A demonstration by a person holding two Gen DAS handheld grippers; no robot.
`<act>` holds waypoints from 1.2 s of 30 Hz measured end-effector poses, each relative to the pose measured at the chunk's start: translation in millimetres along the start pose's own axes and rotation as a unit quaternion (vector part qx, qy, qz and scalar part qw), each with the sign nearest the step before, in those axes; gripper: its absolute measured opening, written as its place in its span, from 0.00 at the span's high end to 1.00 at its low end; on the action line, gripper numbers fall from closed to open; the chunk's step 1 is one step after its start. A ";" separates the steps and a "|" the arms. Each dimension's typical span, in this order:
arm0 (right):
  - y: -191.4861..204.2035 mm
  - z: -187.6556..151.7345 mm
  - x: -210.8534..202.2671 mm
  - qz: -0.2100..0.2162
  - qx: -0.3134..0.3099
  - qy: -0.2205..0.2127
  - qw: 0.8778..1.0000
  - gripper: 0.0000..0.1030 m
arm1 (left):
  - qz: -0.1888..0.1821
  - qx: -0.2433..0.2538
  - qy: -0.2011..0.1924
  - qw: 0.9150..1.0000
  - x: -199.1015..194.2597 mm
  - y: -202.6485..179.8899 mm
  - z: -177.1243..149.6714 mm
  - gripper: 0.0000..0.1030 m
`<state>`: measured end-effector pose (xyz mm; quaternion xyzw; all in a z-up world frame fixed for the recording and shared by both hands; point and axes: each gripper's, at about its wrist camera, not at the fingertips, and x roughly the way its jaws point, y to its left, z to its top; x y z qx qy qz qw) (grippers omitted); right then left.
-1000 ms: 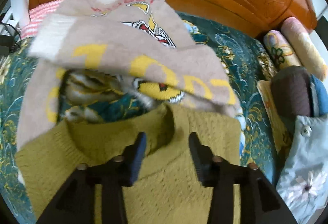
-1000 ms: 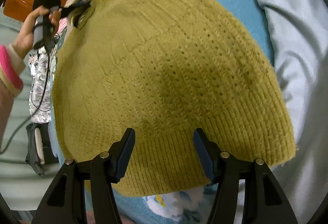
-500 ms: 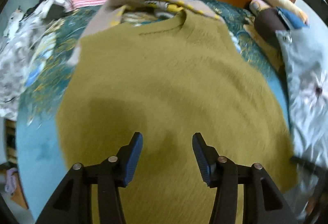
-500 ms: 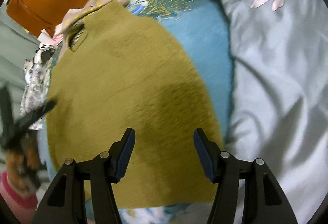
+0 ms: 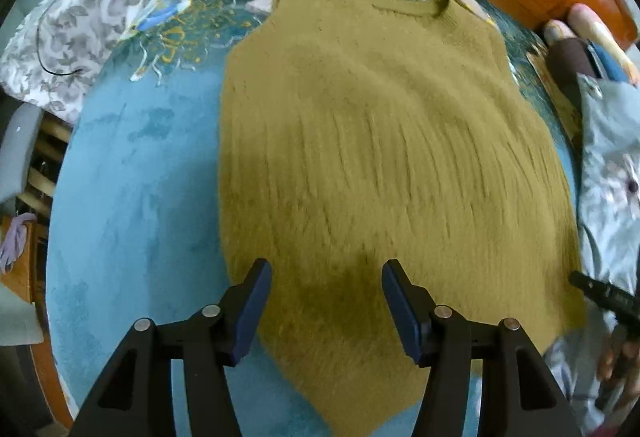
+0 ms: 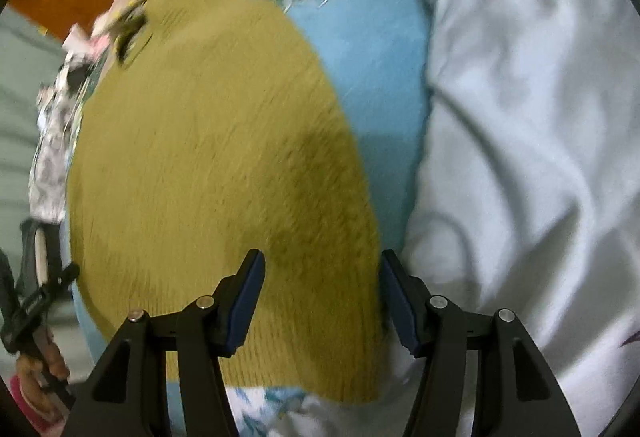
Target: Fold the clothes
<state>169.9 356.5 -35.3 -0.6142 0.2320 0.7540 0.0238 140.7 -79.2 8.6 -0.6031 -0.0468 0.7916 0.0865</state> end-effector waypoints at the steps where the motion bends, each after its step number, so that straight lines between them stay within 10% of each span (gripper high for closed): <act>1: -1.3 -1.6 0.8 0.000 0.000 0.003 1.000 0.42 | 0.000 0.000 0.004 1.000 -0.3 2.6 -4.0 0.40; 10: -17.5 -13.5 1.1 0.020 0.024 0.014 0.999 0.59 | -0.015 -0.024 0.084 0.996 19.6 19.3 -44.3 0.39; 22: -18.5 -30.2 3.7 0.035 0.036 0.023 0.998 0.82 | -0.036 -0.001 0.079 0.996 28.7 -6.3 -42.8 0.43; 26: -19.7 -34.3 -1.5 0.030 0.042 0.013 0.999 0.82 | -0.039 -0.018 0.077 0.996 26.9 -3.3 -40.2 0.86; 36: -17.5 -50.2 -22.3 -0.017 0.046 -0.016 0.999 0.90 | -0.001 0.049 0.115 0.992 -3.9 -3.4 -54.3 0.89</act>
